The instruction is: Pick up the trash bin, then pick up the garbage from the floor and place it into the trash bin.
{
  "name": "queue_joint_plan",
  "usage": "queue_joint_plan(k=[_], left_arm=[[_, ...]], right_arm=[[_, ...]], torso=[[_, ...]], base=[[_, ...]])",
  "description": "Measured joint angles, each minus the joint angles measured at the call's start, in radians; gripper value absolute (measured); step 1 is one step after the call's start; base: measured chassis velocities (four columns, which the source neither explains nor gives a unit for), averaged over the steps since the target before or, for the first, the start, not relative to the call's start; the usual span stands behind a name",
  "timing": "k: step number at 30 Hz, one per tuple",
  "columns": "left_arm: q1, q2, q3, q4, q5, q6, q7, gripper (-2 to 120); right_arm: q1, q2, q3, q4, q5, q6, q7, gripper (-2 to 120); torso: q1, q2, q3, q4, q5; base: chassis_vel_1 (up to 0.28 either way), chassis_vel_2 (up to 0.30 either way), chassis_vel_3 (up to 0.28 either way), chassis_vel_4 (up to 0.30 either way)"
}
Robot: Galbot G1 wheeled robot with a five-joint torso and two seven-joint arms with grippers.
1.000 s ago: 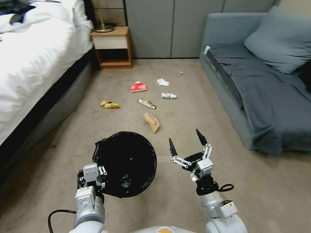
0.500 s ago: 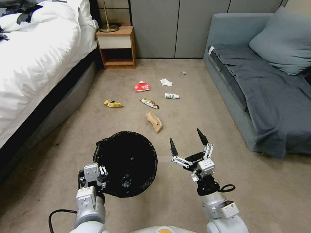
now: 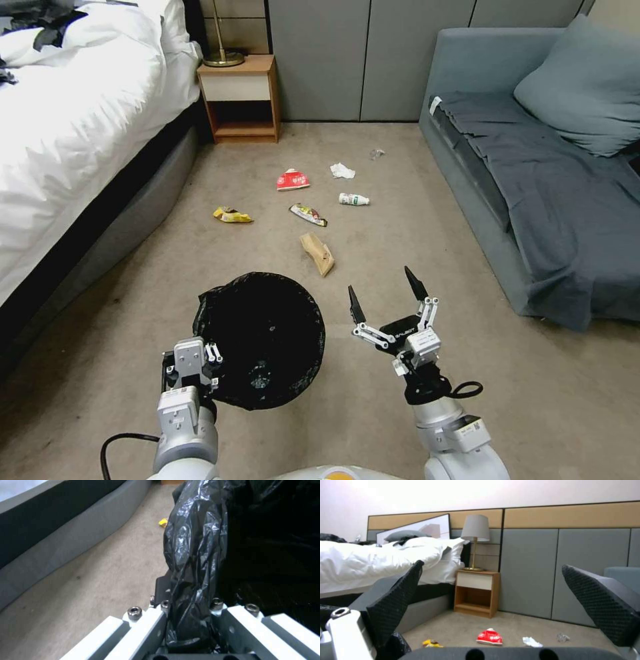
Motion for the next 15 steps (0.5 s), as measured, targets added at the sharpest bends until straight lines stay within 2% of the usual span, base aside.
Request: queue_joint_plan(k=[11,15], left_arm=[[-0.007,0.002,0.001,0.0,-0.001,0.006,0.001,1],[-0.013,0.003,0.0,0.0,-0.005,0.007,0.001,1]], right_arm=[[0.002,-0.004,0.0,-0.003,0.0,-0.008,0.0,100],[0.006,-0.002,-0.002,-0.005,0.0,-0.012,0.0,100]], torso=[[0.0,0.0,0.0,-0.0003,0.0],[0.0,0.0,0.0,-0.0002,-0.0002]], base=[[-0.239,0.256,0.243,-0.258],[-0.335,0.319,0.321,-0.329]])
